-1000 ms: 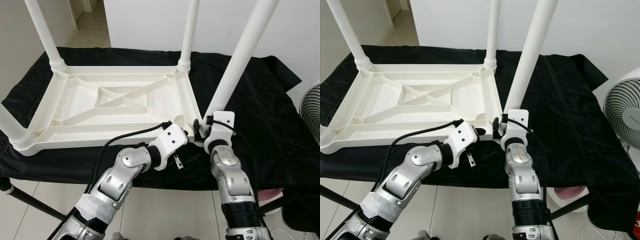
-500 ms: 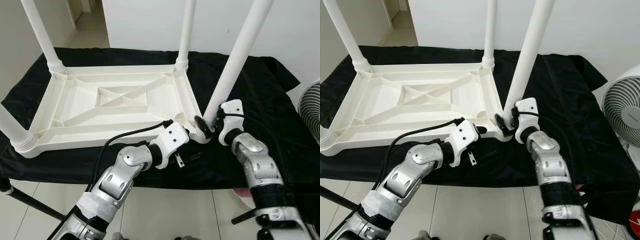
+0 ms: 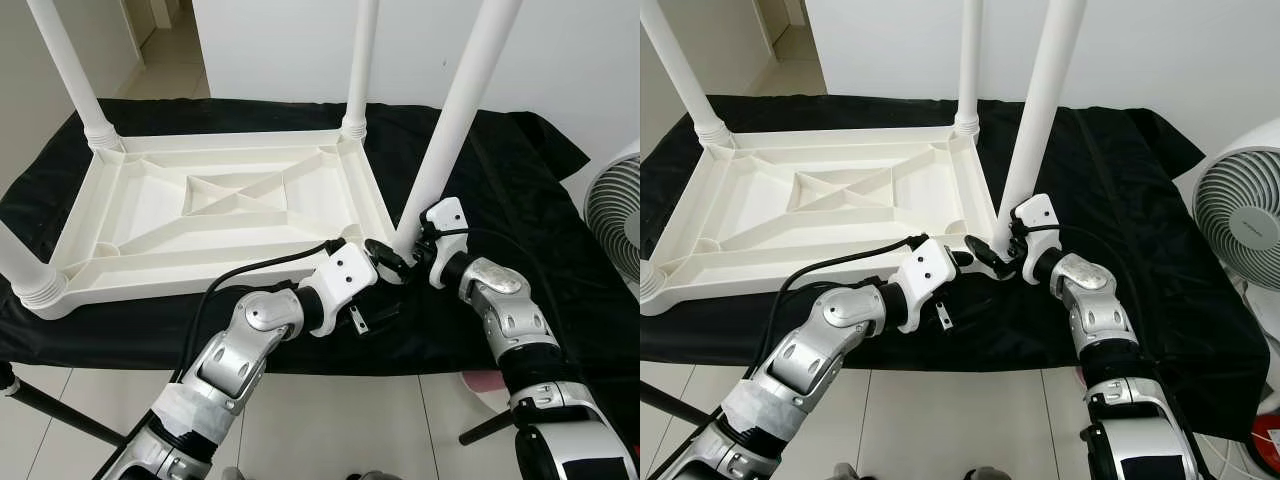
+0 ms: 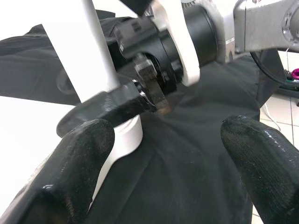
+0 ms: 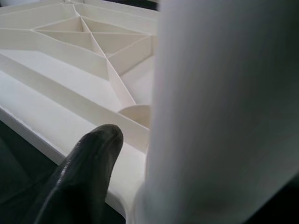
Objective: Building children table
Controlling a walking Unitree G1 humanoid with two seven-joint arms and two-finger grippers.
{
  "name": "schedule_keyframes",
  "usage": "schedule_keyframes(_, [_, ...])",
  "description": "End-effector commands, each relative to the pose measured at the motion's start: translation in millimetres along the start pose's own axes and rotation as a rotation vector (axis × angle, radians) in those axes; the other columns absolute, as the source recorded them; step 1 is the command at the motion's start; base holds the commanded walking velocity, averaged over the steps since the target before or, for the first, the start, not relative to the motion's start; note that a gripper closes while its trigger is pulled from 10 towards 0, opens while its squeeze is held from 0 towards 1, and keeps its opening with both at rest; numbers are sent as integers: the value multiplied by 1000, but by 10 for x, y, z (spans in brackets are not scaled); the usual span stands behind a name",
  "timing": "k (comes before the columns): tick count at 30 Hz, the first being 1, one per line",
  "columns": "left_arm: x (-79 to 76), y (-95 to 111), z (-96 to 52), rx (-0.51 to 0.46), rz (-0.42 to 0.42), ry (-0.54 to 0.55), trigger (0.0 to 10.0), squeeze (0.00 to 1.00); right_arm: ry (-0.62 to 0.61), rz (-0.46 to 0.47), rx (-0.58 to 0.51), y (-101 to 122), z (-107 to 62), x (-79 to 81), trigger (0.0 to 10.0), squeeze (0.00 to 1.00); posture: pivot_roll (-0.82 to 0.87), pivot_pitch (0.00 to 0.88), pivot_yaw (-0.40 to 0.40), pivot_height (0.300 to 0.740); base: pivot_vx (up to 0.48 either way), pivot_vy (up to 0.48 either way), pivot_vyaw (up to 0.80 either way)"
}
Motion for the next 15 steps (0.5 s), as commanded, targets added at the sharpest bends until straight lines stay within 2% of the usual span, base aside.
schedule_keyframes(1, [16, -23, -18, 12, -6, 12, 10000, 0, 48, 37, 52, -170, 29, 86, 0, 0, -117, 50, 16, 740, 0, 0, 0])
schedule_keyframes(10, [-4, -18, -10, 10, -7, 3, 10000, 0, 57, 70, 19, -180, -30, 52, 0, 0, -123, 50, 21, 740, 0, 0, 0])
schedule_keyframes(11, [-12, -14, 1, 7, -6, -2, 10000, 0, 39, 73, 10, -185, -57, 36, 1098, 0, -134, 43, 20, 740, 0, 0, 0])
schedule_keyframes(12, [-12, -14, 1, 7, -6, -2, 10000, 0, 39, 73, 10, -185, -57, 36, 1098, 0, -134, 43, 20, 740, 0, 0, 0])
schedule_keyframes(13, [-16, -12, 6, 5, -6, -4, 10000, 0, 18, 70, 8, -186, -65, 18, 10000, 0, -134, 43, 20, 740, 0, 0, 0])
schedule_keyframes(15, [-20, -9, 11, 3, -5, -7, 10000, 0, -27, 71, 7, -187, -63, -22, 10000, 0, -134, 43, 20, 740, 0, 0, 0])
Point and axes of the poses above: a point about 5 cm out from each wrist's last joint towards the gripper, its own z axis pointing out of the wrist towards the gripper, its own y axis along the axis of the wrist's last joint, x = y × z, the point moved 4 cm from there along z, pointing out of the wrist towards the gripper, and after that the axes turned 15 degrees about z, right-handed, at the moved point
